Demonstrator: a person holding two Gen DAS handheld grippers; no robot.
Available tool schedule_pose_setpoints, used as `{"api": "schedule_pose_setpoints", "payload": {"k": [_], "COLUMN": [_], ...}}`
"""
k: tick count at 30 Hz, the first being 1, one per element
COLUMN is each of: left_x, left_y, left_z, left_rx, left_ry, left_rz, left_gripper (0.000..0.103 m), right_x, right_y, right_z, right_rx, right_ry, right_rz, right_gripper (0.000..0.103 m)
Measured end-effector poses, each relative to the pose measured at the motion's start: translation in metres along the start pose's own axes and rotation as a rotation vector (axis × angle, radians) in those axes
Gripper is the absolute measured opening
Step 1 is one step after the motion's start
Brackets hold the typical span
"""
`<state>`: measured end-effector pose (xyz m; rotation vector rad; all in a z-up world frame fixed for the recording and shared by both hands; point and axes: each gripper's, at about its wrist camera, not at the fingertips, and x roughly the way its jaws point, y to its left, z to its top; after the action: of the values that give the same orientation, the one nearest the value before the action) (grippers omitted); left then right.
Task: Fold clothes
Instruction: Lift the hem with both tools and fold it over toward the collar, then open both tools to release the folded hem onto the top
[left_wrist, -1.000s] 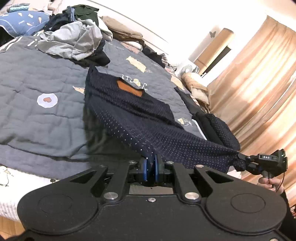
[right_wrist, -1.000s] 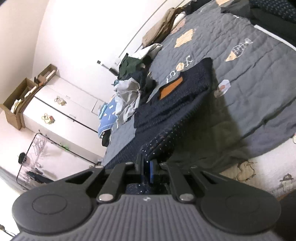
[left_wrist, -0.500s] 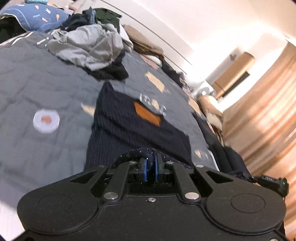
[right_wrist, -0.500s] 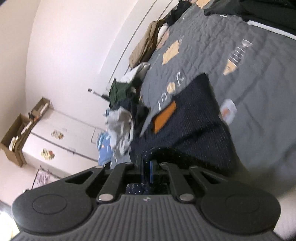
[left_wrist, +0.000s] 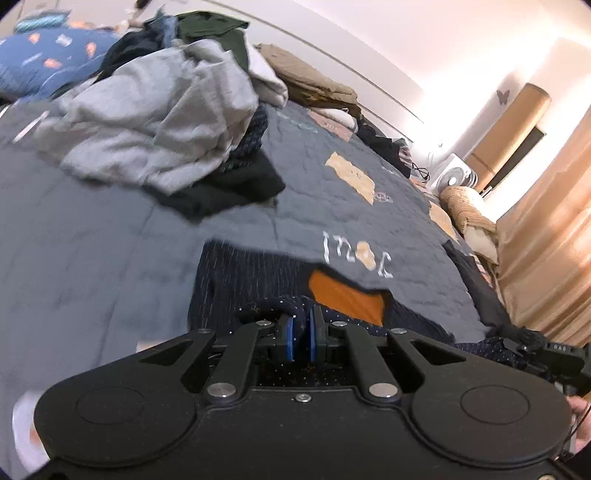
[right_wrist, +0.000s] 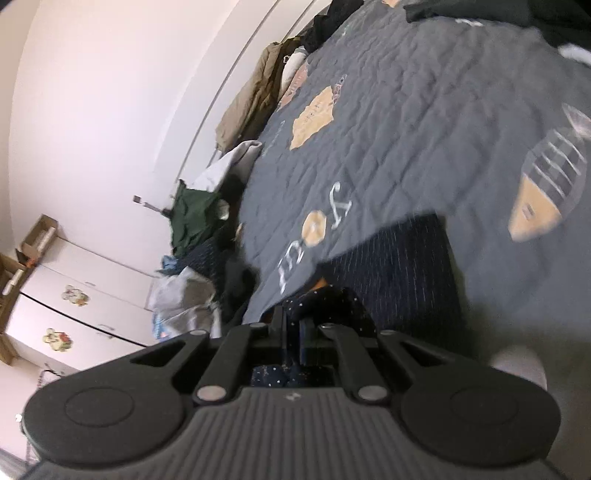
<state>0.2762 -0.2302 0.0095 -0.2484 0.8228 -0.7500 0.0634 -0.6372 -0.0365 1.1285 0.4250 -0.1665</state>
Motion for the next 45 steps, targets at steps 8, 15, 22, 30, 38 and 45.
{"api": "schedule_pose_setpoints", "payload": {"k": [8, 15, 22, 30, 38, 45], "left_x": [0.067, 0.119, 0.082, 0.009, -0.032, -0.064], "left_y": [0.002, 0.026, 0.042, 0.012, -0.020, -0.009], "left_z": [0.043, 0.045, 0.037, 0.013, -0.068, -0.118], "left_rx": [0.044, -0.036, -0.037, -0.020, -0.096, -0.214], "left_ry": [-0.006, 0.030, -0.078, -0.139, -0.148, -0.165], "left_rz": [0.019, 0.096, 0.180, 0.113, 0.072, 0.104], "left_gripper": [0.008, 0.014, 0.065, 0.069, 0.070, 0.072], "right_x": [0.066, 0.117, 0.091, 0.024, -0.018, -0.056], "right_y": [0.005, -0.024, -0.030, 0.023, 0.036, 0.012], "right_z": [0.053, 0.059, 0.052, 0.046, -0.038, -0.095], "right_rx": [-0.088, -0.163, -0.220, -0.323, -0.414, -0.425], "right_ry": [-0.025, -0.004, -0.006, -0.169, -0.095, -0.140], "right_rz": [-0.051, -0.213, -0.221, -0.179, -0.269, -0.371], "right_gripper": [0.006, 0.007, 0.012, 0.040, 0.043, 0.043]}}
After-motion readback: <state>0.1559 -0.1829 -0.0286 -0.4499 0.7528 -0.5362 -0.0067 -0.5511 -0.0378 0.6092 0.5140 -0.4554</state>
